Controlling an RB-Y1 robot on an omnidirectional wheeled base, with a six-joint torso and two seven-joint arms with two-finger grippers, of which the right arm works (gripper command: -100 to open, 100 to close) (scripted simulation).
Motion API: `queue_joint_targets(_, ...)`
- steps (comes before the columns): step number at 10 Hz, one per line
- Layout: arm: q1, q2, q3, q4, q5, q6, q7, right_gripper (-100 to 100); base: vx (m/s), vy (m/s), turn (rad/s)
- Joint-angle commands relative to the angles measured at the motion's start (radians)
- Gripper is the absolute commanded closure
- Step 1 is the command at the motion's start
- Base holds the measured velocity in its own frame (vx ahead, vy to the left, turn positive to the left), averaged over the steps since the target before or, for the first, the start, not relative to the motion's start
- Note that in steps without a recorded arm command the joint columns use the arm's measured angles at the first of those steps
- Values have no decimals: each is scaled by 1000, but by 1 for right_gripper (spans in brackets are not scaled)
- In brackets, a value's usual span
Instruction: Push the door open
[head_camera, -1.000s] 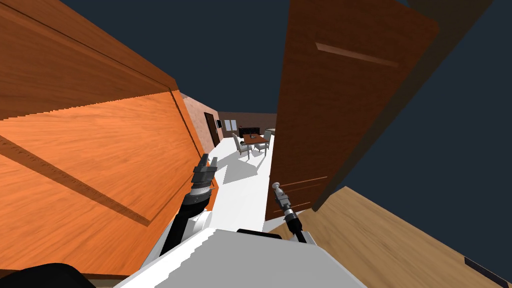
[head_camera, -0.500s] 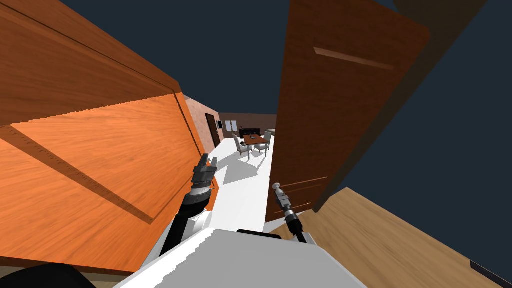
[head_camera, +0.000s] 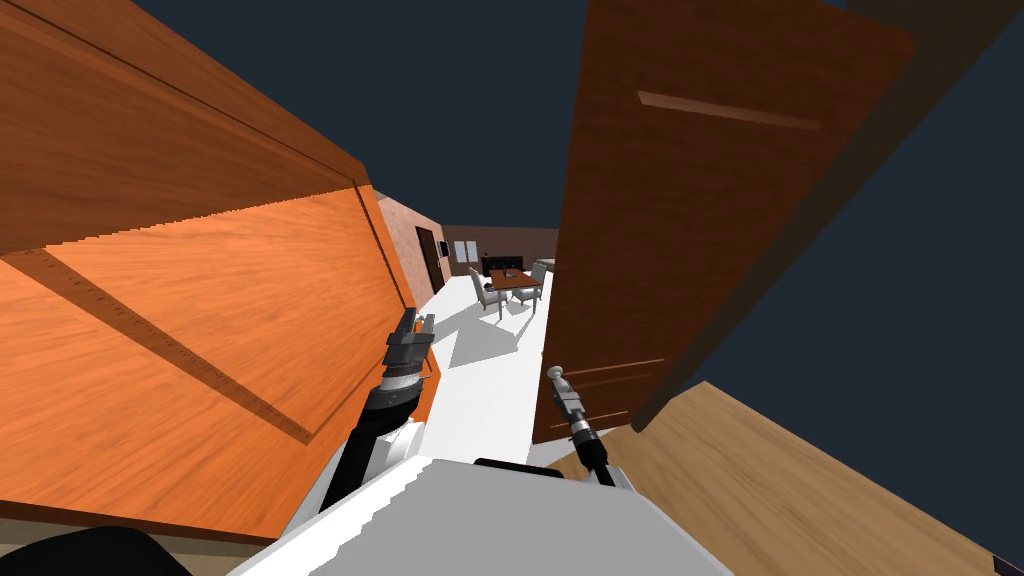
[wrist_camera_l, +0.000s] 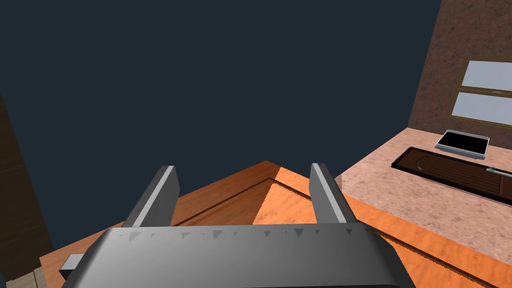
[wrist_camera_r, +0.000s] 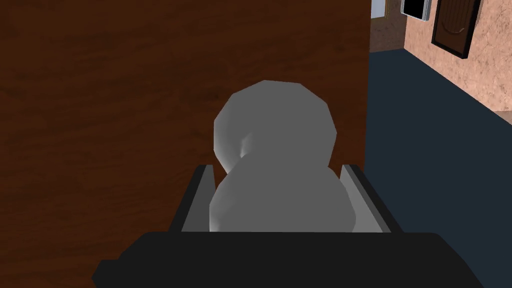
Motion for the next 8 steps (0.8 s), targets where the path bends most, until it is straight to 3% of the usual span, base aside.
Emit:
queue_joint_targets(1,-4,-10,-6,-12,-26,-2,-50,100,38,13,65)
queue_joint_targets(8,-10,-24,-14,-6,-110,-11,-211,100,32,5,53)
